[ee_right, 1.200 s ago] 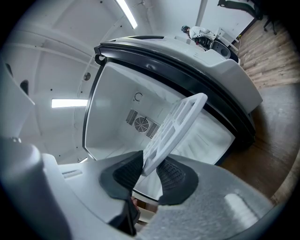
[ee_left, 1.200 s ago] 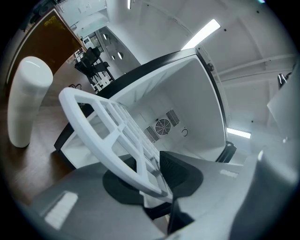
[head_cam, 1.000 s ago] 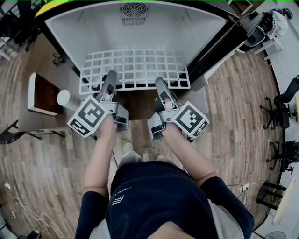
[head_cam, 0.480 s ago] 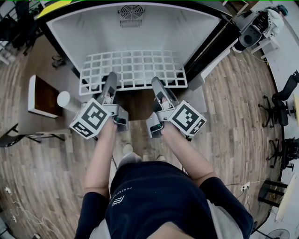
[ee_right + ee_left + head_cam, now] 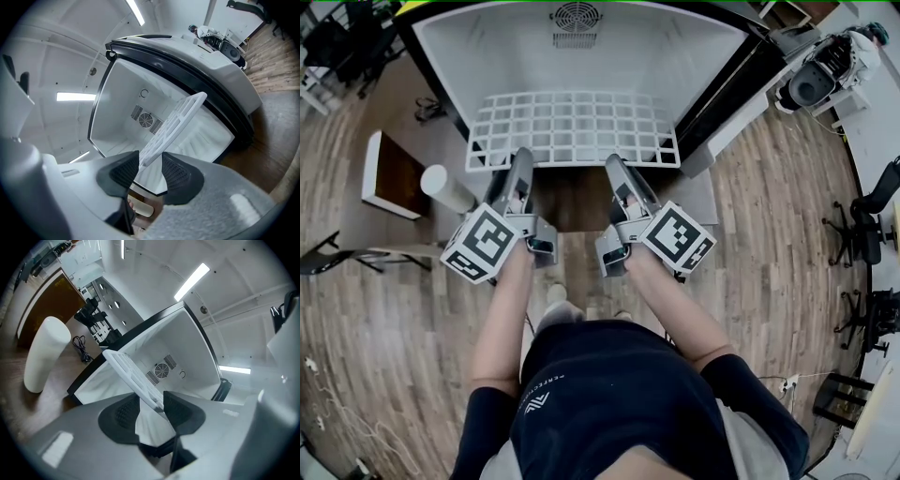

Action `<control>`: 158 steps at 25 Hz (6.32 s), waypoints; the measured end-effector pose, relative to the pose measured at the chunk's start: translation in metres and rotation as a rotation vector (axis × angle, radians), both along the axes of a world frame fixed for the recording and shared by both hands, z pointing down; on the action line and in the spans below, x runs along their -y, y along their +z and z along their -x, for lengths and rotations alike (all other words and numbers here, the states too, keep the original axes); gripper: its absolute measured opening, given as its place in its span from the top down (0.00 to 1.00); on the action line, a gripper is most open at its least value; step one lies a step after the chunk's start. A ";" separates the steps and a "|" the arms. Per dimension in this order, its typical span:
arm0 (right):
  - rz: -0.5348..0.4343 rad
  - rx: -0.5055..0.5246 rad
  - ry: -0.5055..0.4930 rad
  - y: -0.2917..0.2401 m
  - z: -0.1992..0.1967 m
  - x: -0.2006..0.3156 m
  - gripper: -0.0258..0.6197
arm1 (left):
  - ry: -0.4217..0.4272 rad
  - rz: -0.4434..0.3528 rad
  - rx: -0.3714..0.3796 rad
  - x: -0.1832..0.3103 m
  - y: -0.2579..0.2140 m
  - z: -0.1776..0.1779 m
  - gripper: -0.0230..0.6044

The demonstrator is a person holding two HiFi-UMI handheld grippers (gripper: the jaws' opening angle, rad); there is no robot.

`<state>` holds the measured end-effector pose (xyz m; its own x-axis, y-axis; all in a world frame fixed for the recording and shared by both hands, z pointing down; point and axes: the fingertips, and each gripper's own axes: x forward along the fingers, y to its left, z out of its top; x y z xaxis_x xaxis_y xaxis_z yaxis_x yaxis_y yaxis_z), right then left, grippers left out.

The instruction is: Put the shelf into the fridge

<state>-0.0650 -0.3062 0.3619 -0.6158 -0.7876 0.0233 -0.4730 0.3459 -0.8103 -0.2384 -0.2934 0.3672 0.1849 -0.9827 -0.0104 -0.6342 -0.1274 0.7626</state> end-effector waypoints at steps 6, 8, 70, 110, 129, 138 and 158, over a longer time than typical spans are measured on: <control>0.000 0.011 0.020 -0.001 -0.008 -0.016 0.78 | -0.004 -0.007 0.010 -0.022 -0.002 -0.004 0.74; 0.012 0.016 0.031 -0.002 -0.008 -0.012 0.81 | -0.001 -0.005 0.001 -0.019 -0.003 -0.003 0.74; -0.034 -0.038 0.105 -0.009 0.004 0.080 0.82 | -0.010 -0.064 0.031 0.076 -0.011 0.013 0.74; -0.083 -0.093 0.085 -0.013 -0.029 0.025 0.91 | -0.035 -0.026 0.071 0.012 -0.010 -0.004 0.90; -0.204 -0.297 0.067 -0.020 -0.059 -0.035 0.96 | -0.038 -0.044 0.260 -0.059 -0.024 -0.032 0.97; -0.297 -0.456 0.045 -0.021 -0.070 -0.053 0.96 | -0.047 -0.014 0.477 -0.082 -0.028 -0.044 0.96; -0.371 -0.611 -0.019 -0.012 -0.061 -0.073 0.96 | -0.043 0.027 0.622 -0.103 -0.019 -0.042 0.95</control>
<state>-0.0044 -0.2336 0.3495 -0.5921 -0.7995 0.1013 -0.7959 0.5604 -0.2293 -0.1968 -0.1908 0.3480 0.1086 -0.9878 0.1114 -0.9647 -0.0777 0.2516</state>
